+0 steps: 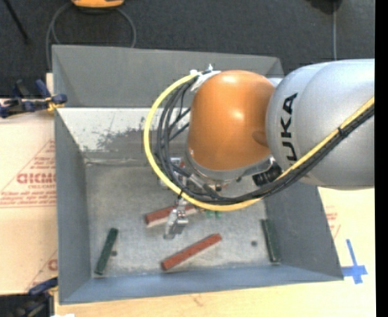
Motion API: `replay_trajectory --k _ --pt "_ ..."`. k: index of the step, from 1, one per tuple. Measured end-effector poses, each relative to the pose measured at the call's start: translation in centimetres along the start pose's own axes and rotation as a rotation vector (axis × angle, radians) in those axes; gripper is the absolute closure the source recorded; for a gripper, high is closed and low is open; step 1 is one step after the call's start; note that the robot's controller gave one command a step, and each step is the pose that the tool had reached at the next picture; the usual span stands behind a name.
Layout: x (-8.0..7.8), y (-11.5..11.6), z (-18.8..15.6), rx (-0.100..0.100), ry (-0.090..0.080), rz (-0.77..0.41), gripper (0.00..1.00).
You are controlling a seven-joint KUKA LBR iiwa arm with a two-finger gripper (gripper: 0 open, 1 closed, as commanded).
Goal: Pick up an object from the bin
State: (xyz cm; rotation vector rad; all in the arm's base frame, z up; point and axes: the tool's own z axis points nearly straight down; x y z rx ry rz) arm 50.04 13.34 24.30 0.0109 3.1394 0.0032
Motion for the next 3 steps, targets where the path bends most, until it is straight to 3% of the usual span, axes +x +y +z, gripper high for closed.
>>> replay_trajectory --k 1,2,3 --pt "-0.9 -1.6 4.8 -0.002 -0.008 0.012 0.00" --pt "-1.8 -3.5 13.9 0.001 0.002 -0.307 1.00" --pt "-1.8 -3.4 13.9 -0.001 0.000 -0.305 0.00"
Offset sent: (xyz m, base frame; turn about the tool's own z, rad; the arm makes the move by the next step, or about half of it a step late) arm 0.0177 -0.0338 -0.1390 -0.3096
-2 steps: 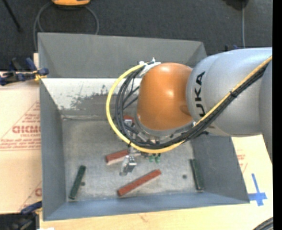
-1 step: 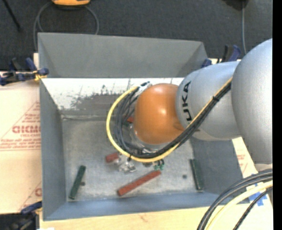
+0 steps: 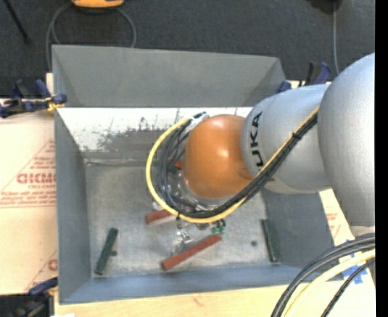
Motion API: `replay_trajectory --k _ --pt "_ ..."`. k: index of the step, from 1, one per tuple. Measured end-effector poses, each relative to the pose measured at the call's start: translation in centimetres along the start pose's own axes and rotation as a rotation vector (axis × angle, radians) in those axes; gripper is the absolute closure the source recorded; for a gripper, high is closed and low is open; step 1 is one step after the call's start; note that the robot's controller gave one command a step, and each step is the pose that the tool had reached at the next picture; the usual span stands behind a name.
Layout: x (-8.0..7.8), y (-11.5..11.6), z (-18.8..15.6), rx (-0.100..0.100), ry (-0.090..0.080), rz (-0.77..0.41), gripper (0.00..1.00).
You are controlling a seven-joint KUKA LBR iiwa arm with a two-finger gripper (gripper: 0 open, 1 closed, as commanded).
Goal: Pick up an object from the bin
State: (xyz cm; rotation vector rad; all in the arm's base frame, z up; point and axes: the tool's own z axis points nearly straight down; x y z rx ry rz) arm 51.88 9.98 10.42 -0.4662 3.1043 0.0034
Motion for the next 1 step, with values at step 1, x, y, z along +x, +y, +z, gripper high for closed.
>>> replay_trajectory --k 1 --pt "0.00 0.01 0.00 0.000 0.000 0.001 0.00"
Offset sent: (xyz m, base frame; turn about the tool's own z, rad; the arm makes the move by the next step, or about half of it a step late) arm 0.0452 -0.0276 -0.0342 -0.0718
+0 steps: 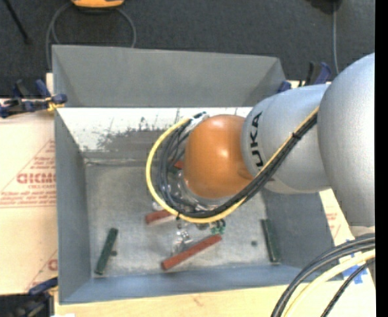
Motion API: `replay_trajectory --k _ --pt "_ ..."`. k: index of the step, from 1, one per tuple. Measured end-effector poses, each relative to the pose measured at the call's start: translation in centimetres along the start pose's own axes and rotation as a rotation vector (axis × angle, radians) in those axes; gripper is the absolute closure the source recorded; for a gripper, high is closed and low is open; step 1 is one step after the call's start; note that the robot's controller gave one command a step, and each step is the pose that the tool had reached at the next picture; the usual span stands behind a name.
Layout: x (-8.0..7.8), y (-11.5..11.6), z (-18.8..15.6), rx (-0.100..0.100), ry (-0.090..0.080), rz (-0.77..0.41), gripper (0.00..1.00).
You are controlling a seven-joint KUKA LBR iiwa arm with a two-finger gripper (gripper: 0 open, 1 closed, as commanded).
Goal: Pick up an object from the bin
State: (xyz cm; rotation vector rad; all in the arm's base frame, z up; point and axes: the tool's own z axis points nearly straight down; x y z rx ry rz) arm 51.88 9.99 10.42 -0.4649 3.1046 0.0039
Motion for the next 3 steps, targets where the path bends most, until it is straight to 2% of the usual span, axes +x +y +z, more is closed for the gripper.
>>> replay_trajectory --k 1,2,3 --pt "-4.0 -3.9 2.4 0.000 -0.002 -0.071 1.00" --pt "-4.0 -3.9 2.4 0.000 -0.002 -0.070 1.00" --pt "-3.4 -5.3 -12.9 0.004 -0.004 -0.113 1.00"
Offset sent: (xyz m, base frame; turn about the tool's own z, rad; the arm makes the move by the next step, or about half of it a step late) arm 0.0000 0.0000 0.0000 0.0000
